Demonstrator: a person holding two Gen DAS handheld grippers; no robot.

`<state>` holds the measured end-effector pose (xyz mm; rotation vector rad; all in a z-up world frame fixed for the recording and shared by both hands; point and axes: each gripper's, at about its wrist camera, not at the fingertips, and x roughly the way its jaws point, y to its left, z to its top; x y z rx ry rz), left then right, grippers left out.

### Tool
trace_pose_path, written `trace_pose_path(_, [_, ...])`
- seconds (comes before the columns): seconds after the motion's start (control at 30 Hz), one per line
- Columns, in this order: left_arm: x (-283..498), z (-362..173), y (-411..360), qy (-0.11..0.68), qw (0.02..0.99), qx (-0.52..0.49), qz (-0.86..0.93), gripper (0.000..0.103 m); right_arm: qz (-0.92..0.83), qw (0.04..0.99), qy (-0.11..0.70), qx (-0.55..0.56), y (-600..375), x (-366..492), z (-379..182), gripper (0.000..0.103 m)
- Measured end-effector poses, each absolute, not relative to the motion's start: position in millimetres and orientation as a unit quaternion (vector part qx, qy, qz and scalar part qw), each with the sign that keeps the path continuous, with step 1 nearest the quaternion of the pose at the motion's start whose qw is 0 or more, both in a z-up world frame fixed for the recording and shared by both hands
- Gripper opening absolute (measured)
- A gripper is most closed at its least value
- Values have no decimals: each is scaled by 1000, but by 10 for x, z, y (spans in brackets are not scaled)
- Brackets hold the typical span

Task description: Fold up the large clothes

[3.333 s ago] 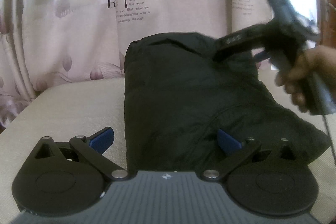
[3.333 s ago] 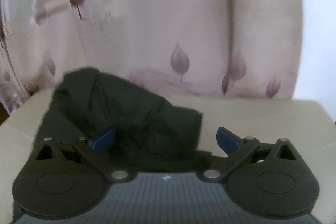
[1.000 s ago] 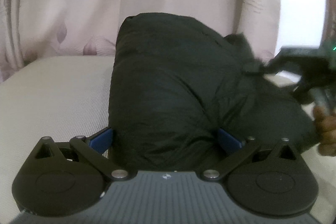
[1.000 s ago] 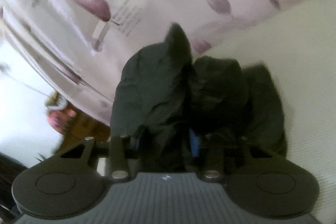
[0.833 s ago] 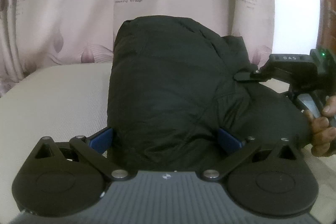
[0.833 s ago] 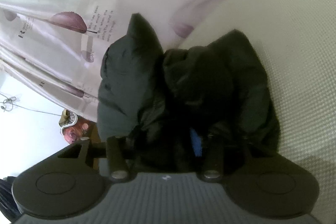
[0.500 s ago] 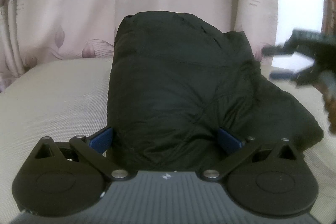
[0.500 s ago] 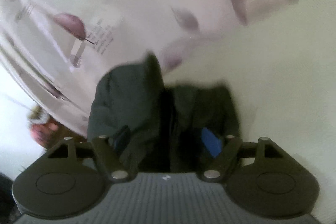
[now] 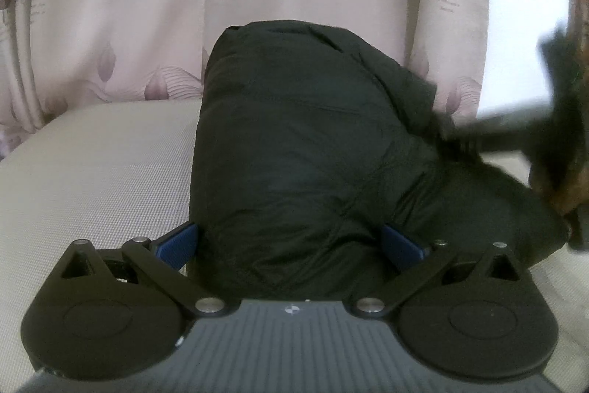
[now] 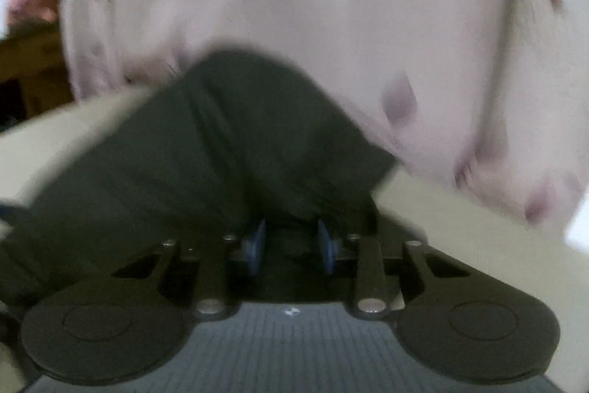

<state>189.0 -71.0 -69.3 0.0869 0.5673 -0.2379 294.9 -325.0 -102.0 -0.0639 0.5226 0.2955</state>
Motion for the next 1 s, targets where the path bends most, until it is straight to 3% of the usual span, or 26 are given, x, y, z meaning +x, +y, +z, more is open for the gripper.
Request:
trace_pose_path(0.1, [1846,-699,-774,267,953,63,-127,103,138,948,285,27,-3488,2990,-1320,28])
trace_pose_path(0.23, [1875,-729,-747,278,951,55,-121,103,137,944,296,46,-3522,2991,-1243,28])
trace_pose_path(0.4, [1912,-719,-682,290,949,36,-119,103,140,966,200,89,-3680,2482,-831,30])
trace_pose_path(0.5, [1898,-721,-688,290,949,34,-116,103,175,969,170,48,-3498,2048,-661,30])
trace_pose_path(0.63, [1882,-726,-683,288,950,33,-113,103,164,962,214,-39,-3167,1875,-915,29])
trace_pose_path(0.8, [1865,-665,-737,296,948,51,-107,103,150,960,238,5,-3106,2070,-1282,28])
trace_pose_path(1.0, [1775,-589,-734,299,948,65,-90,103,129,965,224,46,-3161,1836,-1227,30])
